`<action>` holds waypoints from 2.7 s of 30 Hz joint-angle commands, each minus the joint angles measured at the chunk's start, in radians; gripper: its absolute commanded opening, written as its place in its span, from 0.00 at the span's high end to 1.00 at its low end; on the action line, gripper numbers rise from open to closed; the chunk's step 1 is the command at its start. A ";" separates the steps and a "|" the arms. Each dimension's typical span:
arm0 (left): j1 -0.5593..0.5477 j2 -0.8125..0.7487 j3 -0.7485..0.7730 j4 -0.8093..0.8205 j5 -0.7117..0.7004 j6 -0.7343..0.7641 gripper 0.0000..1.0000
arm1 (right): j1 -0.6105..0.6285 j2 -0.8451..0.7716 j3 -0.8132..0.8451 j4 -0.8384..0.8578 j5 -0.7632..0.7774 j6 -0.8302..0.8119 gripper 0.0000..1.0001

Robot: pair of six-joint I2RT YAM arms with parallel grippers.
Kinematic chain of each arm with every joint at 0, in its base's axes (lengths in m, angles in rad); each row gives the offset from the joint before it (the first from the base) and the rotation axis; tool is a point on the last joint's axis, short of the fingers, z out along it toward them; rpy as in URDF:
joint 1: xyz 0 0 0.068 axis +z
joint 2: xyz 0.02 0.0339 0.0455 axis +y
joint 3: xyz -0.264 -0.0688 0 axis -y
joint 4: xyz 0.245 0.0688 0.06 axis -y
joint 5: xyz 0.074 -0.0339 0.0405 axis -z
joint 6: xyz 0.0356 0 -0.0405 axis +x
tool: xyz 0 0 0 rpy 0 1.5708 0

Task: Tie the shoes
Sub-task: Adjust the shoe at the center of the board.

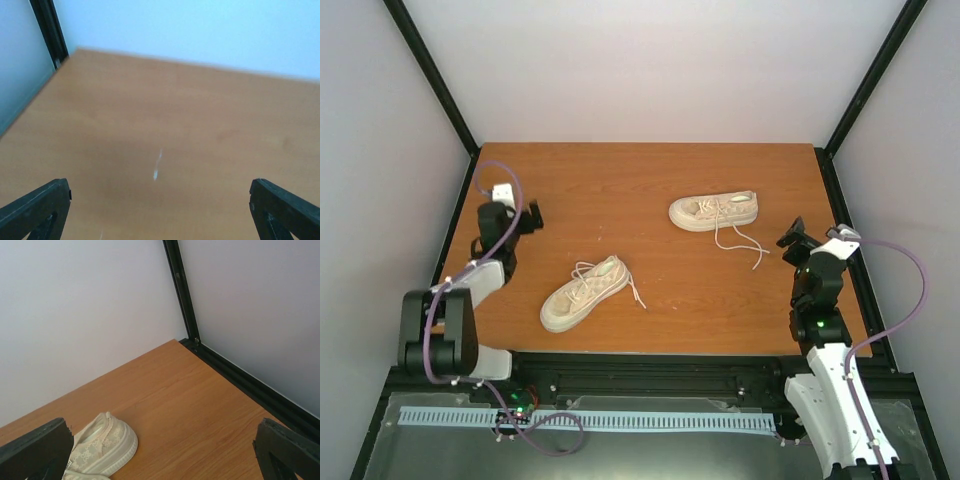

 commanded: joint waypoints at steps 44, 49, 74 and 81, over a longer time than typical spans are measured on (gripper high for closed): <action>-0.085 -0.794 -0.231 -0.741 0.375 -0.413 0.00 | 0.680 1.281 0.907 -0.314 -0.908 -0.233 0.03; -0.085 -0.798 -0.228 -0.765 0.362 -0.406 0.00 | 0.712 1.354 0.923 -0.290 -0.985 -0.262 0.02; -0.092 -0.833 -0.261 -0.801 0.458 -0.447 0.00 | 0.758 1.181 0.576 -0.205 -1.173 -0.287 0.06; -0.092 -0.838 -0.263 -0.820 0.454 -0.451 0.00 | 0.766 1.052 0.499 -0.089 -0.989 -0.234 0.03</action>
